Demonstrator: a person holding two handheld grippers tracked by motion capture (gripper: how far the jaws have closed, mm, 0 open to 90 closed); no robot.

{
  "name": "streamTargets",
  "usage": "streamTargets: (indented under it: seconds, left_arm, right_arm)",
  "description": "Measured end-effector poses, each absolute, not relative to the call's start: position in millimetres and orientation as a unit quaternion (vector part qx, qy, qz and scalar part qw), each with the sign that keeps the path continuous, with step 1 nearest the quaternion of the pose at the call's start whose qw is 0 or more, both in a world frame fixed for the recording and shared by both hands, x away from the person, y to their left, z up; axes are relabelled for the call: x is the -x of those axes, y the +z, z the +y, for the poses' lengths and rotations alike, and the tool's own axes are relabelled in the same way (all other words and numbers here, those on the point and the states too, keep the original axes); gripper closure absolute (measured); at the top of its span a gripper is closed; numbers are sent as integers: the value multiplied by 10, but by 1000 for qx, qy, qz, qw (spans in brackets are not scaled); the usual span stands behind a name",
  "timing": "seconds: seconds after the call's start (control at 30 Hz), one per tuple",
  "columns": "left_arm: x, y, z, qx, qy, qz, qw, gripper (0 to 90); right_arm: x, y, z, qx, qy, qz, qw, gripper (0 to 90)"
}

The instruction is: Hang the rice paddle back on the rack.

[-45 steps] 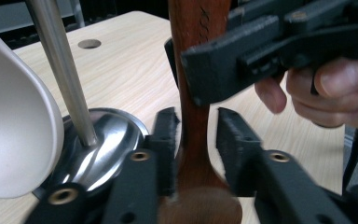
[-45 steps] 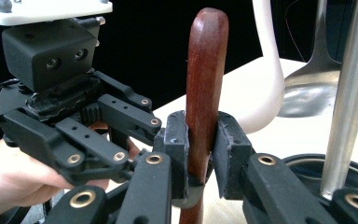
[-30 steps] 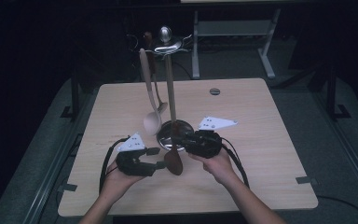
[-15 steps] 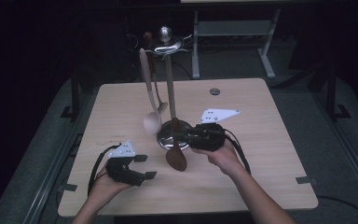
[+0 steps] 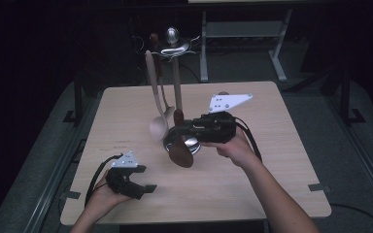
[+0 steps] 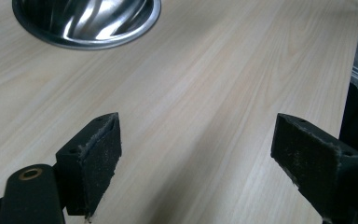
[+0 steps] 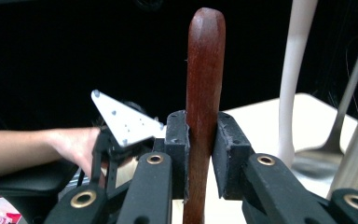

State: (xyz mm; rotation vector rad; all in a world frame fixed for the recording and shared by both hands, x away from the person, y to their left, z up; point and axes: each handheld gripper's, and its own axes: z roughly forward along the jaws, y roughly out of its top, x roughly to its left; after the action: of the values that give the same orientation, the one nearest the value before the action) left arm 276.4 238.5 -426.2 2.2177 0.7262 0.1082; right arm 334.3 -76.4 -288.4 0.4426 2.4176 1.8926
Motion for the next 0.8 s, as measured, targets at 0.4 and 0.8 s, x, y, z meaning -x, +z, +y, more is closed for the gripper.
streamTargets:
  seconds: [0.4,0.8]
  left_arm:
    - [-2721,-4306,2484,-870,40,294,394,158]
    - [-2720,-4342,2472,-869,37,294,396,158]
  right_arm:
    - [-3528,-2404,-663,-113,628,769,30,773]
    - [-3742,-2120,-654,-112,643,758,21,774]
